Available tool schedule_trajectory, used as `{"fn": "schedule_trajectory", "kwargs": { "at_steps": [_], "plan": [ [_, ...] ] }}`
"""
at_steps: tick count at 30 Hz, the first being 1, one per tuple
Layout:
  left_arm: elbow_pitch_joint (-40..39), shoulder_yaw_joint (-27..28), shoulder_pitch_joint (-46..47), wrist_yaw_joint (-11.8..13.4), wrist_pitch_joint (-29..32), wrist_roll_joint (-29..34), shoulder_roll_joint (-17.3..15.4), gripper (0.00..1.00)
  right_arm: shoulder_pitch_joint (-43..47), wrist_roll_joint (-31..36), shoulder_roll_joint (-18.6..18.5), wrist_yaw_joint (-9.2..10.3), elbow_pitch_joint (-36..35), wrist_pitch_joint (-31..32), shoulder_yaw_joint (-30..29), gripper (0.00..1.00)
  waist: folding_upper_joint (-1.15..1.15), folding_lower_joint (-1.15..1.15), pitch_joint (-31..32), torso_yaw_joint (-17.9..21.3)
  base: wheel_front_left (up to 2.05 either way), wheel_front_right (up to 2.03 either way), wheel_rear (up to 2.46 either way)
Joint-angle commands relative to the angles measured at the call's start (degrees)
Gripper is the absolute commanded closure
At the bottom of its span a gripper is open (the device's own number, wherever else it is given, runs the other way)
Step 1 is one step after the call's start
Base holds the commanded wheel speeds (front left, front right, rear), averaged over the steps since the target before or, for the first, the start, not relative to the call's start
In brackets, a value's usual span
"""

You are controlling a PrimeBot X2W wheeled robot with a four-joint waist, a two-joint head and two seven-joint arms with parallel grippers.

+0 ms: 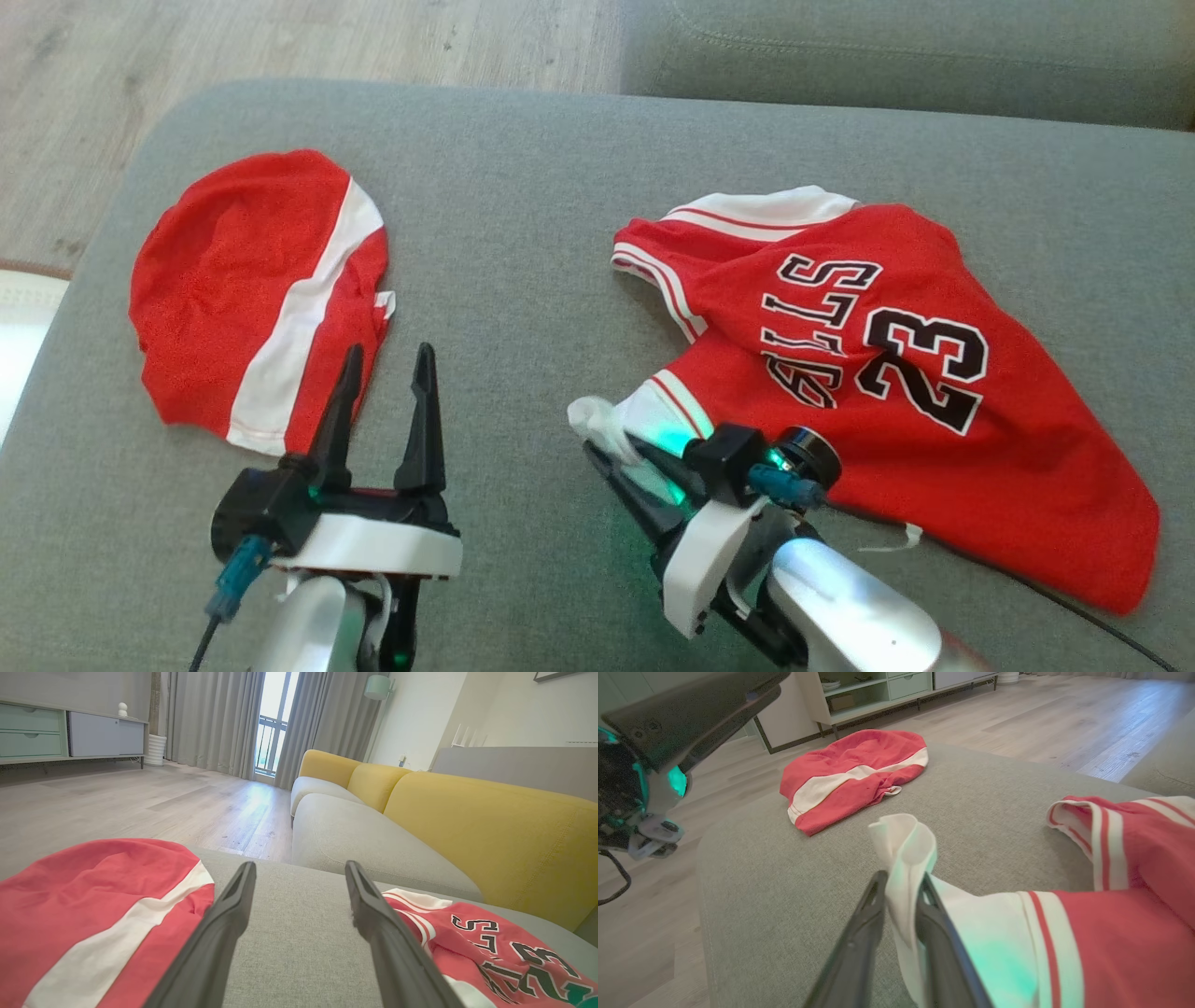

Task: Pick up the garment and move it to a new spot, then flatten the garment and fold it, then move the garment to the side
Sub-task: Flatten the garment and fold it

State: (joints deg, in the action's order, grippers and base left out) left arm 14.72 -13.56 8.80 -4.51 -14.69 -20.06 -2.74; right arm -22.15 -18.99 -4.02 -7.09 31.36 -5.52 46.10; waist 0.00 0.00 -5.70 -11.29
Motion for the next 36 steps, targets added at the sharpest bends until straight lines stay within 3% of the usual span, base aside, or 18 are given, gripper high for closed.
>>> {"fn": "schedule_trajectory", "kwargs": {
  "at_steps": [1,6,11,15,19,29,33,36],
  "plan": [
    [-1.44,2.30,0.72,0.38,-0.30,0.62,-0.14,0.00,-1.08,-0.47,0.97,-0.40,-1.88,-0.85,-0.47,0.00,0.00,0.00,0.49,0.36,0.00,0.00,0.00],
    [-1.49,2.89,0.02,0.42,-0.30,0.92,-0.14,0.00,-0.21,-0.54,-0.56,-0.40,-4.37,-3.49,-6.06,0.00,0.00,0.00,1.67,1.42,0.00,0.00,0.00],
    [-2.19,2.91,-0.51,0.59,-0.30,0.70,-0.14,0.00,2.54,2.87,-2.03,-0.40,-9.01,-5.99,-16.75,0.00,0.00,0.00,2.39,2.58,0.00,0.00,0.00],
    [-3.06,2.82,-0.75,0.60,-0.30,0.50,-0.14,0.00,7.09,6.42,-1.29,-0.40,-12.71,-6.93,-26.81,0.00,0.00,0.00,2.54,3.26,0.00,0.00,0.00],
    [-3.38,2.79,-0.84,0.52,-0.30,0.55,-0.14,0.00,10.81,9.98,-0.24,-0.40,-15.30,-6.36,-32.35,0.00,0.00,0.00,2.33,3.73,0.00,0.00,0.00],
    [-3.36,0.64,0.42,0.11,-0.30,-0.08,-0.14,0.00,6.59,15.13,0.70,-0.40,-17.96,0.05,-35.43,0.00,0.00,0.00,-0.54,1.21,0.00,0.00,0.00],
    [-3.18,-1.06,1.84,0.11,-0.30,-1.24,-0.14,0.00,-1.35,15.57,-1.11,-0.40,-15.05,6.65,-32.38,0.00,0.00,0.00,-3.34,-2.02,0.00,0.00,0.00],
    [-3.15,-2.73,3.22,0.17,-0.30,-2.30,-0.14,0.00,-8.89,13.61,-4.49,-0.40,-10.57,12.69,-29.26,0.00,0.00,0.00,-5.90,-4.97,0.00,0.00,0.00]
  ]
}}
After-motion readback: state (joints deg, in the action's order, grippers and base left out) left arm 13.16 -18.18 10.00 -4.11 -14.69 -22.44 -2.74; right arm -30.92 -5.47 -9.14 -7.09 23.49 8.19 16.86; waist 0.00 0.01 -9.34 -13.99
